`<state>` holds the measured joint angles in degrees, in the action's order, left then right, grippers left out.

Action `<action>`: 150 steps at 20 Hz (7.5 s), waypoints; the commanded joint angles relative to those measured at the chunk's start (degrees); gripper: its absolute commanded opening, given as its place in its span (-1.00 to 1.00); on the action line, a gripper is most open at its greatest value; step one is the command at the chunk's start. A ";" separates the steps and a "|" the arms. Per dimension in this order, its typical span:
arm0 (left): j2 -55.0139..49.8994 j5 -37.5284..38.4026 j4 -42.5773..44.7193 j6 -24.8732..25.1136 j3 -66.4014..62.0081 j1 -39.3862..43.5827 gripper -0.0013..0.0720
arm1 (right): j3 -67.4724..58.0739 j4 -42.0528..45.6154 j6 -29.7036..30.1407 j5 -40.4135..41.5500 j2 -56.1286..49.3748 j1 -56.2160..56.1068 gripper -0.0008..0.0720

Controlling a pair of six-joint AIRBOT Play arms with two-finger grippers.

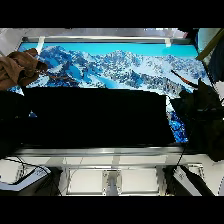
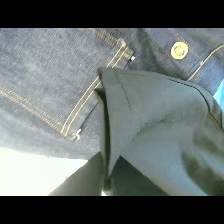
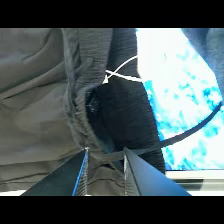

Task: Fold the clothes and pants, and hang the long-sleeved shirts on hangers.

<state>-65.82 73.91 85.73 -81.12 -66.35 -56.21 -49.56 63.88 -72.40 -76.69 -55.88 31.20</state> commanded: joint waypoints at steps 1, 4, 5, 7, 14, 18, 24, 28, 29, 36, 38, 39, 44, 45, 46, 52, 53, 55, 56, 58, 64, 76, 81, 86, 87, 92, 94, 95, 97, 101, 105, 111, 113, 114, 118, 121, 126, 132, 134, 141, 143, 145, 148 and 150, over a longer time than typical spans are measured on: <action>0.09 2.01 -0.94 0.11 -1.46 0.02 0.27 | -0.68 0.85 0.00 -0.59 0.00 0.02 -0.18; 3.13 -8.33 -20.92 -0.28 -3.80 0.44 0.54 | -0.83 0.63 -0.09 0.61 0.00 0.02 0.02; 3.98 -13.70 -31.10 4.55 -3.91 1.99 0.54 | -0.81 0.07 -0.28 1.81 0.00 0.02 0.02; 3.04 -19.41 -34.99 9.81 -4.50 10.08 0.52 | -0.81 -2.49 -0.66 5.27 0.00 0.00 0.02; -16.06 -15.34 30.16 -13.55 -7.82 49.33 0.30 | -0.81 -6.29 -0.63 7.19 0.00 0.00 0.01; -29.20 -4.83 37.31 -14.10 -13.20 55.41 0.25 | -0.81 -6.29 -0.63 7.10 0.00 0.00 0.01; -35.58 -4.72 40.04 -17.66 -13.79 53.48 0.25 | -0.81 -6.32 -0.66 7.23 0.00 0.00 0.01; -36.04 -4.63 40.22 -17.42 -13.79 51.80 0.25 | -0.81 -6.36 -0.70 7.26 0.00 0.00 0.01; -36.04 -4.59 40.02 -17.22 -13.79 51.65 0.25 | -0.81 -6.36 -0.70 7.26 0.00 0.00 0.01; -36.09 -4.59 39.67 -14.21 -13.79 51.67 0.24 | -0.81 -6.36 -0.70 7.32 0.00 0.00 0.01; -36.09 -6.21 40.04 -13.81 -13.79 51.52 -0.33 | -0.81 -6.36 -0.68 7.30 0.00 0.00 0.01; -36.09 -7.30 40.06 -13.81 -13.79 51.19 -0.94 | -0.81 -6.36 -0.70 7.30 0.00 0.00 0.01; -33.59 -8.72 43.45 -17.27 -14.21 48.26 -0.95 | -0.81 -6.49 -0.68 7.26 0.00 0.00 0.01; -31.82 -8.74 43.25 -19.37 -14.21 47.01 -0.95 | -0.81 -6.51 -0.70 7.19 0.00 0.00 0.01; -29.59 -8.72 42.82 -21.14 -14.19 45.24 -0.95 | -0.81 -6.49 -0.70 7.06 0.00 0.00 0.01; -18.51 -4.76 29.00 -22.58 -11.37 30.05 -0.95 | -0.81 -6.45 -0.66 7.08 0.00 0.00 0.01; -17.20 -3.63 27.45 -22.21 -9.53 27.89 -0.95 | -0.81 -6.43 -0.66 7.08 0.00 0.00 0.01; -15.58 -0.70 24.59 -21.57 -5.20 24.15 -0.73 | -0.81 -6.43 -0.66 7.10 0.00 0.00 0.01; -15.39 -0.17 23.61 -20.85 -3.41 22.93 0.21 | -0.81 -6.43 -0.66 7.13 0.00 0.00 0.01; -15.32 -0.09 22.25 -20.55 -1.44 21.49 0.97 | -0.81 -6.43 -0.66 7.04 0.00 0.00 0.01; -7.65 -11.78 15.02 -22.12 -1.40 21.35 0.96 | -0.76 -0.66 -0.63 7.08 -0.02 0.02 0.01; -26.69 -9.49 38.73 -24.11 -7.19 39.10 0.95 | -0.63 -2.56 -0.66 9.81 -0.24 -0.22 0.01; -30.36 -8.22 38.75 -23.50 -7.78 38.91 0.93 | -0.63 -2.60 -0.68 9.86 -0.24 -0.22 0.01; -30.42 -10.12 40.35 -23.52 -8.15 37.97 0.15 | -0.63 -2.62 -0.70 9.81 -0.24 -0.22 0.01; -30.42 -10.05 40.79 -23.52 -8.13 37.35 -0.36 | -0.63 -2.62 -0.70 9.81 -0.24 -0.22 0.01; -28.98 -8.61 41.79 -23.82 -8.81 33.31 -0.95 | -0.63 -2.62 -1.73 8.90 -0.24 -0.22 0.01; -26.05 -9.60 41.70 -26.21 -8.83 30.80 -0.95 | -0.63 -2.62 -1.73 8.07 -0.24 -0.22 0.01; -24.76 -9.62 41.11 -26.80 -8.83 29.38 -0.95 | -0.63 -2.62 -1.73 8.02 -0.24 -0.22 0.01; -23.21 -9.09 38.69 -26.97 -8.83 25.90 -0.95 | -0.63 -2.62 -1.73 8.20 -0.24 -0.22 0.01; -22.99 -5.46 33.70 -28.44 -8.83 19.41 0.89 | -0.63 -2.60 -1.73 7.43 -0.24 -0.22 0.01; -19.63 1.55 30.34 -30.01 -8.70 14.47 0.63 | -0.63 5.09 -1.51 2.49 0.37 -0.15 0.01; 1.11 3.50 20.20 -25.83 3.76 4.72 0.62 | 8.72 14.67 0.02 -0.37 6.58 -0.11 0.02; 8.81 2.14 20.15 -24.83 11.08 0.48 0.62 | 11.80 12.44 0.02 1.16 7.76 -0.11 0.02; 12.15 0.00 18.56 -24.79 14.71 -2.40 0.61 | 12.76 10.99 0.07 1.25 7.74 -0.11 0.02; 14.60 -8.46 -7.10 -18.36 22.01 -15.04 -0.03 | 13.51 2.78 4.79 1.22 7.74 -0.17 0.02; 9.27 -12.72 -19.08 -10.19 22.49 -19.61 0.11 | 13.51 -0.92 6.05 1.09 7.74 -0.17 0.02; -1.11 -15.30 -20.04 -6.88 22.16 -19.98 0.40 | 13.46 -4.02 5.97 -1.14 7.74 -0.17 0.02; -6.27 -16.26 -19.80 -1.75 16.20 -19.98 0.73 | 13.46 -5.51 5.40 -6.51 7.74 -0.17 0.02; -7.67 -15.74 -19.80 -1.75 15.23 -19.96 0.73 | 13.46 -5.57 4.76 -5.77 7.74 -0.17 0.02; -10.95 -12.39 -19.91 0.63 15.08 -19.96 -0.28 | 13.44 -5.60 3.91 -5.55 7.74 -0.17 0.01; -10.80 -11.67 -20.31 0.90 13.97 -19.96 -0.94 | 12.74 -5.42 3.93 -5.70 7.76 -0.15 0.02; -10.29 -9.57 -20.48 2.12 11.54 -19.96 -0.94 | 10.58 -4.98 3.96 -6.01 7.93 -0.15 0.02; -8.94 -6.69 -22.49 2.12 7.76 -19.96 -0.95 | 5.79 -2.51 3.98 -6.25 8.00 -0.15 0.02; -7.34 -6.32 -26.32 3.21 7.23 -19.93 -0.95 | 4.83 1.53 3.61 -6.23 8.04 -0.15 0.02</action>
<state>-74.70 65.80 63.35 -79.26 -57.32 -76.09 -42.37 61.04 -68.42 -82.76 -47.90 31.07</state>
